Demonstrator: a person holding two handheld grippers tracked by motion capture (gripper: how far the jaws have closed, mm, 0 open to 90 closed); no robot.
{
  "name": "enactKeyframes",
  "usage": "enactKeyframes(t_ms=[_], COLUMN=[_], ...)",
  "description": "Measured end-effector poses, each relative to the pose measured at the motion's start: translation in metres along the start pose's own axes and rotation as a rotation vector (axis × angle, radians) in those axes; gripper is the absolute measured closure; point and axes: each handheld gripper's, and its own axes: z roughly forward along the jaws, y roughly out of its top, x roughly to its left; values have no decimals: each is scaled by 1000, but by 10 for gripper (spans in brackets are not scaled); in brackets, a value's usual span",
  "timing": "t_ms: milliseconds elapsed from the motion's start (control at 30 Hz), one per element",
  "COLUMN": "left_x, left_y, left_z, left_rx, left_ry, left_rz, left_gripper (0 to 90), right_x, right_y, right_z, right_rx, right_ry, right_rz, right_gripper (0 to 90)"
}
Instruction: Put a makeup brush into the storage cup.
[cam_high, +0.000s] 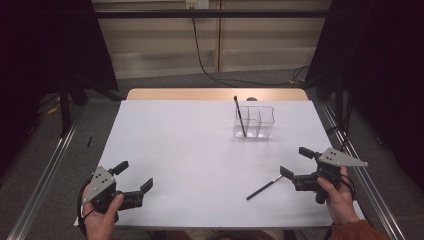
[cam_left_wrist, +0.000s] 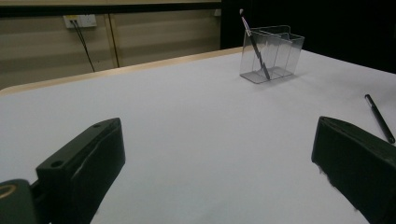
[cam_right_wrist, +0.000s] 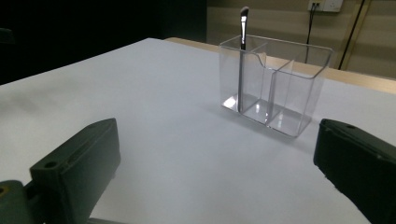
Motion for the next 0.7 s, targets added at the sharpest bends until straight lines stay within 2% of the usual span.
enactKeyframes(t_ms=[167, 500, 700], left_x=[1, 1, 1], left_y=[0, 0, -1], left_z=[0, -1, -1], left_rx=[0, 3, 6], left_ry=[7, 8, 13], left_rz=[-4, 4, 7], left_gripper=[27, 27, 27], right_x=[1, -7, -7], right_y=[7, 25, 32], right_z=[6, 23, 29], right_rx=[14, 91, 168], right_ry=[33, 77, 111], right_rz=[-11, -12, -53], right_gripper=[6, 9, 8])
